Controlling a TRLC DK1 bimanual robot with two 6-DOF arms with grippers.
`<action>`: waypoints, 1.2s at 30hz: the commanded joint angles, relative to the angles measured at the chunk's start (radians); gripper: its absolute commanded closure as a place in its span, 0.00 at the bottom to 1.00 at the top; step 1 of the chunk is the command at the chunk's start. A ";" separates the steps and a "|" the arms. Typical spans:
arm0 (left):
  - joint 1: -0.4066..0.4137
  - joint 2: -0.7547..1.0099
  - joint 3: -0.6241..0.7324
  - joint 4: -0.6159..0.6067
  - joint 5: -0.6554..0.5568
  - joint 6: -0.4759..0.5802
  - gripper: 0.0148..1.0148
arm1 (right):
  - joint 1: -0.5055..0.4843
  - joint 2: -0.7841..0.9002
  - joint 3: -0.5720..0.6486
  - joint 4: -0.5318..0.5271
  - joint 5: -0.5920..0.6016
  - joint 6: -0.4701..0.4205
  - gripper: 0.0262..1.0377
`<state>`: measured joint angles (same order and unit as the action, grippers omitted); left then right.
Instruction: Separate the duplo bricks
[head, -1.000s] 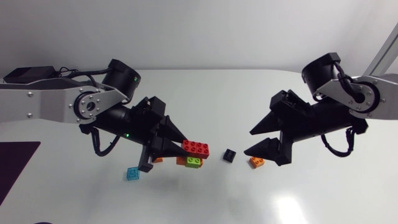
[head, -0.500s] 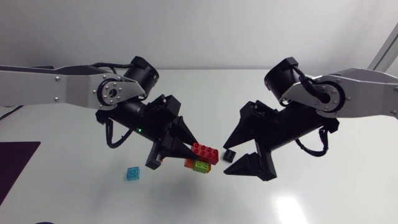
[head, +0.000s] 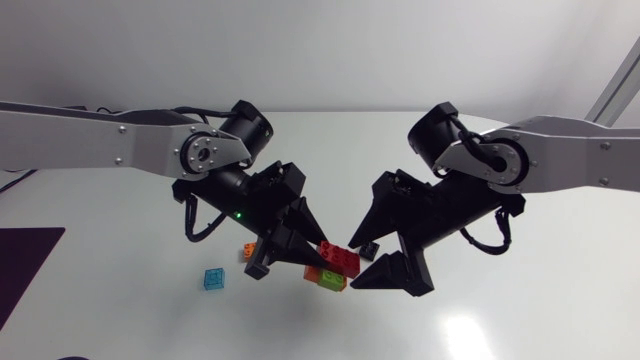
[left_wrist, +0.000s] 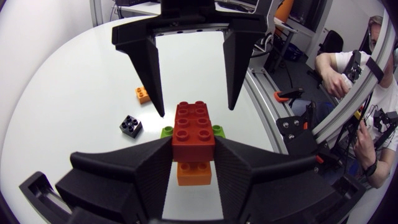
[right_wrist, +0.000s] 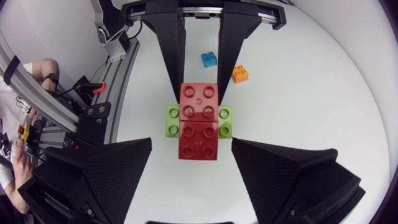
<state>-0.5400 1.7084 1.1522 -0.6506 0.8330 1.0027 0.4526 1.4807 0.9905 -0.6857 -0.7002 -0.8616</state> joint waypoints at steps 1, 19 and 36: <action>-0.009 0.008 0.035 -0.014 0.017 0.030 0.74 | 0.008 0.021 0.013 0.005 -0.007 -0.025 0.14; -0.025 -0.035 0.027 -0.023 0.017 0.022 0.74 | 0.020 0.021 -0.035 0.044 -0.016 -0.001 0.36; -0.032 -0.070 0.011 -0.035 0.015 0.024 0.74 | 0.028 -0.014 -0.069 0.058 -0.004 0.024 0.73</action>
<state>-0.5587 1.6676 1.1522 -0.6773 0.8314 1.0023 0.4725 1.4796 0.9539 -0.6399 -0.7036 -0.8459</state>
